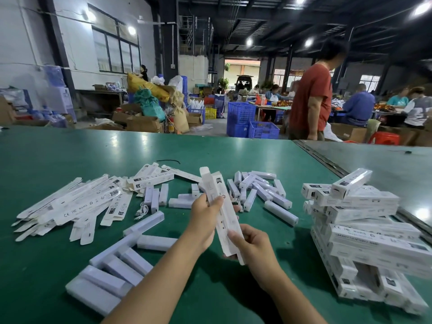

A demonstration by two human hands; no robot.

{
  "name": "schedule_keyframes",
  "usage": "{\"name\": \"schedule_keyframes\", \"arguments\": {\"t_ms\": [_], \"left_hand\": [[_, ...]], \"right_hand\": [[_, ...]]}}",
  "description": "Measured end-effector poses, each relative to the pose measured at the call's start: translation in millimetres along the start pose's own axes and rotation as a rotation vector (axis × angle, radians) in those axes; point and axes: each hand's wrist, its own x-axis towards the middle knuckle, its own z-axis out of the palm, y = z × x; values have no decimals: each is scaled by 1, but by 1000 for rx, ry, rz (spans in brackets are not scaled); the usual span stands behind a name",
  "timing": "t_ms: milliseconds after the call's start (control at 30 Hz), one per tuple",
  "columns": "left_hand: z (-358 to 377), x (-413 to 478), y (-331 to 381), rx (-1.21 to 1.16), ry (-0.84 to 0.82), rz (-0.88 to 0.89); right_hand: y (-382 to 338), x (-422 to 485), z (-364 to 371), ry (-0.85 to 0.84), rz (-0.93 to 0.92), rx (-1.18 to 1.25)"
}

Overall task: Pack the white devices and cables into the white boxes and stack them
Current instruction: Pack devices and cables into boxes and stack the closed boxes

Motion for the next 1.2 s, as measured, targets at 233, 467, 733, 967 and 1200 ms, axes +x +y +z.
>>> {"name": "schedule_keyframes", "arguments": {"t_ms": [233, 467, 733, 967, 1200], "left_hand": [[-3, -10, -1, -1, -68, -51], [-25, -24, -6, -39, -375, -34], [-31, -28, -8, -140, -236, -9], [-44, -23, -9, -153, -141, -7], [-38, -28, -15, 158, -64, 140]], "right_hand": [[-6, -1, 8, -5, 138, 274], [-17, 2, 5, -74, 266, 624], [-19, -3, 9, -134, 262, 441], [-13, -7, 0, 56, -211, -123], [-12, -9, 2, -136, -191, -118]]}}
